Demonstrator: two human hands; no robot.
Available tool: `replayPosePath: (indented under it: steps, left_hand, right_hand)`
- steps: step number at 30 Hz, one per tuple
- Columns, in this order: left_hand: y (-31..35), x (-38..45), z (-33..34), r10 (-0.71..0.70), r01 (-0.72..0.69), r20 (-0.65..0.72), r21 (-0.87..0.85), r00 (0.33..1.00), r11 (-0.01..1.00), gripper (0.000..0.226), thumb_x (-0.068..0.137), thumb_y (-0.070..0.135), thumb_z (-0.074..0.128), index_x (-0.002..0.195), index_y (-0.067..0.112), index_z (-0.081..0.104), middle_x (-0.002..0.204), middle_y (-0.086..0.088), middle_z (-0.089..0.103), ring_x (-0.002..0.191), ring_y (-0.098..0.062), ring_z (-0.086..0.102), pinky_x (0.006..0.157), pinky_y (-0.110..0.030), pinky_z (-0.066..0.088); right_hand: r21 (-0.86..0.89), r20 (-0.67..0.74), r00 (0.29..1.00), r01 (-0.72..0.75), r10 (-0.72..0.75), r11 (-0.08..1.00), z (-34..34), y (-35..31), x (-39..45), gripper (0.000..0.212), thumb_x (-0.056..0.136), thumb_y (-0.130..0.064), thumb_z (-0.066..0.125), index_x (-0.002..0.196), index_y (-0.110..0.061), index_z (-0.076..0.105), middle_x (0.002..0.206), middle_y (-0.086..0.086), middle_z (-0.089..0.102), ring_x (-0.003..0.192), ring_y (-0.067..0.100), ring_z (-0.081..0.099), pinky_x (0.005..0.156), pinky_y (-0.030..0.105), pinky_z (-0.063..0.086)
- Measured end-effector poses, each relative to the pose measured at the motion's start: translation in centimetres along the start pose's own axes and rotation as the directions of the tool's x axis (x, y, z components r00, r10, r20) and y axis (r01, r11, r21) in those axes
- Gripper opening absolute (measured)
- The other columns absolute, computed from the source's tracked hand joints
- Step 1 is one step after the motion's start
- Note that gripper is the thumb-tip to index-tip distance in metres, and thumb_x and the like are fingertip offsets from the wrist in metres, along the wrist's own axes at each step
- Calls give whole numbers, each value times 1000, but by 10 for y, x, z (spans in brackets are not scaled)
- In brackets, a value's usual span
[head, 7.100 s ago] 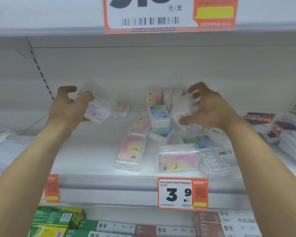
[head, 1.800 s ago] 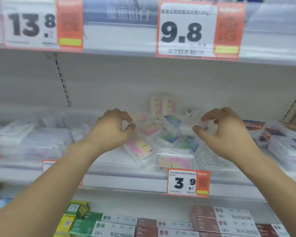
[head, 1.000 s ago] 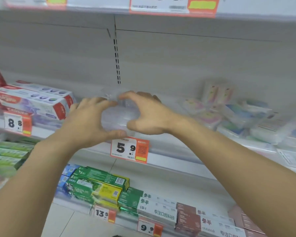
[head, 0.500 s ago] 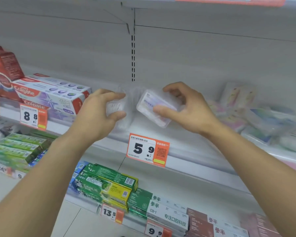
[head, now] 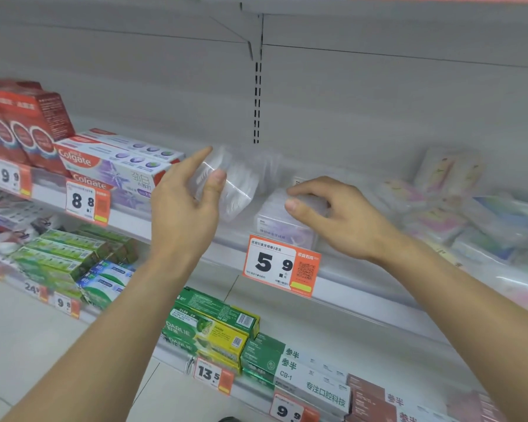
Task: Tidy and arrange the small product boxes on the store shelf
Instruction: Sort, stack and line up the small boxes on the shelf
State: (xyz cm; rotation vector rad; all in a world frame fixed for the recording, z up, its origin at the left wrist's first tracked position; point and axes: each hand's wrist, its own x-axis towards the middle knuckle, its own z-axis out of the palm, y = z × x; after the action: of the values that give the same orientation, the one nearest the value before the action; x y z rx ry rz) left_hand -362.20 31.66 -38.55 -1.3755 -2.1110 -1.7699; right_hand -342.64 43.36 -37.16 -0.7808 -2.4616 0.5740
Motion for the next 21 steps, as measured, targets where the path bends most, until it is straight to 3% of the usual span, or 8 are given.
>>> replayPosePath:
  steps: [2, 4, 7, 10, 12, 15, 18, 21]
  left_hand:
    - [4, 0, 1, -7, 5, -36, -45, 999, 999, 43, 94, 45, 55, 134, 30, 56, 118, 13, 63, 74, -16, 58, 81, -23, 52]
    - [8, 1, 1, -28, 20, -64, -118, 998, 993, 43, 94, 45, 56, 133, 27, 58, 108, 17, 65, 78, 0, 55, 79, -9, 47]
    - [13, 3, 3, -130, 107, -51, -326, 990, 939, 40, 92, 46, 58, 124, 23, 64, 108, 11, 71, 104, -4, 65, 94, -31, 53]
    - [22, 4, 7, -273, 227, -8, -531, 962, 817, 33, 96, 41, 54, 116, 16, 62, 87, 15, 73, 88, -7, 70, 72, -34, 60]
    - [27, 7, 8, -357, 301, 2, -544, 934, 784, 38, 96, 48, 48, 118, 17, 53, 97, 11, 69, 87, -12, 69, 59, -27, 57]
    - [31, 10, 8, -385, 380, 111, -546, 916, 747, 61, 88, 66, 44, 126, 18, 43, 112, 0, 64, 91, -17, 69, 62, -28, 52]
    - [32, 5, 8, -291, 309, 117, -505, 950, 806, 76, 74, 62, 62, 133, 21, 38, 113, 2, 57, 83, -11, 70, 70, -29, 54]
    - [27, 5, 6, -282, 274, 69, -536, 957, 798, 66, 77, 58, 62, 126, 16, 47, 117, -9, 61, 91, -19, 71, 68, -29, 56]
  right_hand:
    - [37, -73, 997, 35, -32, 999, -3, -5, 2, 46, 93, -47, 58, 131, -21, 59, 128, -7, 58, 119, 11, 55, 102, 25, 41]
    - [93, -145, 989, 47, -33, 995, -6, -11, 8, 51, 89, -44, 66, 135, -27, 53, 131, -5, 56, 116, 8, 55, 100, 29, 46]
    - [138, -113, 993, 54, -39, 989, -8, -24, 18, 77, 79, -44, 74, 145, -38, 35, 138, -5, 47, 118, 8, 53, 96, 26, 47]
    - [192, -61, 997, 57, -46, 980, -11, -31, 25, 91, 77, -48, 78, 149, -45, 23, 144, -9, 41, 124, 9, 52, 98, 24, 45]
    - [293, -12, 998, 68, -68, 954, -12, -36, 27, 86, 78, -45, 79, 148, -45, 30, 137, -18, 46, 123, 9, 56, 101, 26, 47]
    - [393, -60, 994, 103, -87, 914, -7, -43, 29, 66, 81, -39, 79, 140, -36, 49, 124, -13, 62, 100, 13, 70, 90, 37, 57]
    - [351, -169, 985, 93, -35, 932, -6, -48, 31, 56, 81, -45, 76, 132, -32, 57, 114, -9, 68, 86, 17, 72, 77, 41, 61]
    - [357, -157, 987, 84, -29, 930, -9, -47, 28, 47, 85, -35, 73, 129, -31, 58, 106, 2, 70, 80, 16, 73, 81, 42, 59]
